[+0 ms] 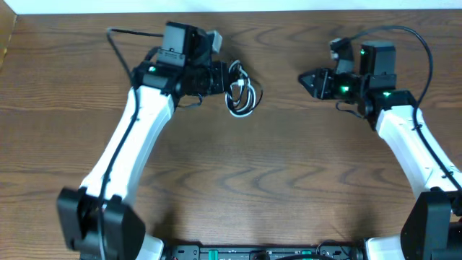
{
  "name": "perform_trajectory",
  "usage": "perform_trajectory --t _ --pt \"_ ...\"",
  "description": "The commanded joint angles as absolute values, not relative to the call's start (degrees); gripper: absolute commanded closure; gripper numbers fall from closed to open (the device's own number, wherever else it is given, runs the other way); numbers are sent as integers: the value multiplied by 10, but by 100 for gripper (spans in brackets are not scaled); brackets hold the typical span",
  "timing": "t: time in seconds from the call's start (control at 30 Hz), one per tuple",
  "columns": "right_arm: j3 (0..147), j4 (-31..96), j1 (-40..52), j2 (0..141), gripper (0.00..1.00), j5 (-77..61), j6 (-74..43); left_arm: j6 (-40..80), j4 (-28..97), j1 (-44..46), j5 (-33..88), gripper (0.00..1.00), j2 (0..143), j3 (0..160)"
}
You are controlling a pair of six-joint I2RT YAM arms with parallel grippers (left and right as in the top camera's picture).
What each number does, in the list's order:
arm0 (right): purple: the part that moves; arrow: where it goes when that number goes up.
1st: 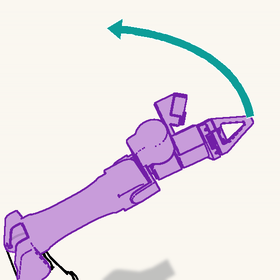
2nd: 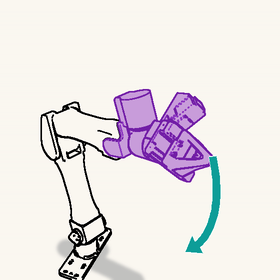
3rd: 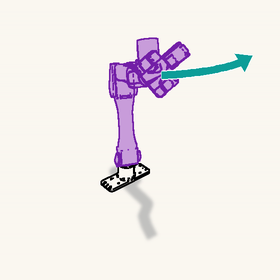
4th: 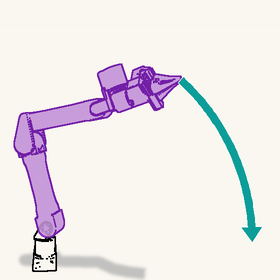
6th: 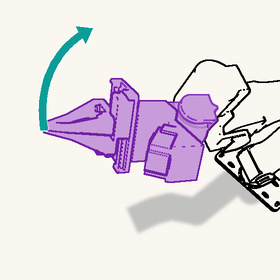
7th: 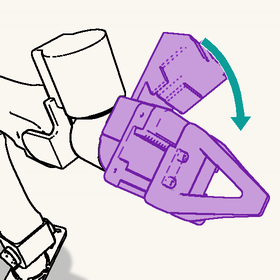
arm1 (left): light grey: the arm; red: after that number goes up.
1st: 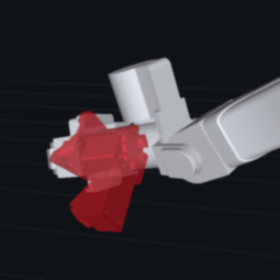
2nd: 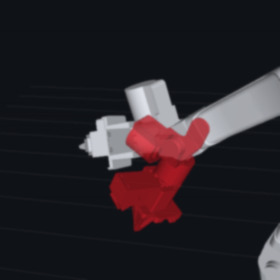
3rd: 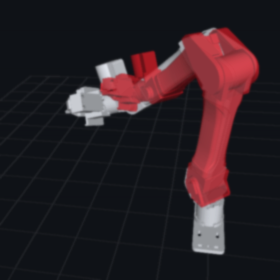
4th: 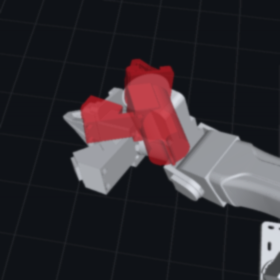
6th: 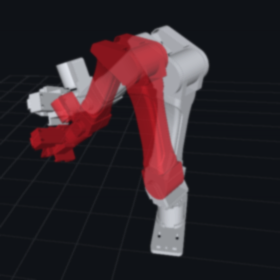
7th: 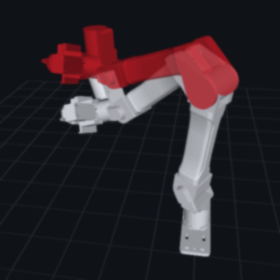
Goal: Untangle cables
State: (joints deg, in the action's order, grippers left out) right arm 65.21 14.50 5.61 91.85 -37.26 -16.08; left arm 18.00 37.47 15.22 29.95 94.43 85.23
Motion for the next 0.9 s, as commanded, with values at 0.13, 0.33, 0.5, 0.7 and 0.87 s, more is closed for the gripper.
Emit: perform_trajectory --t 0.13,0.33,0.5,0.7,0.87 --pt "659 86 81 910 59 -495 -120 364 357 153 250 92 917 859" --pt "659 73 112 910 57 -557 -55 538 373 153 185 93 917 858" --pt "659 82 141 910 53 -556 -14 739 384 153 186 93 917 858" --pt "659 79 184 908 57 -496 4 857 414 153 186 93 917 858" --pt "659 84 221 906 55 -430 40 874 417 153 219 92 917 858"
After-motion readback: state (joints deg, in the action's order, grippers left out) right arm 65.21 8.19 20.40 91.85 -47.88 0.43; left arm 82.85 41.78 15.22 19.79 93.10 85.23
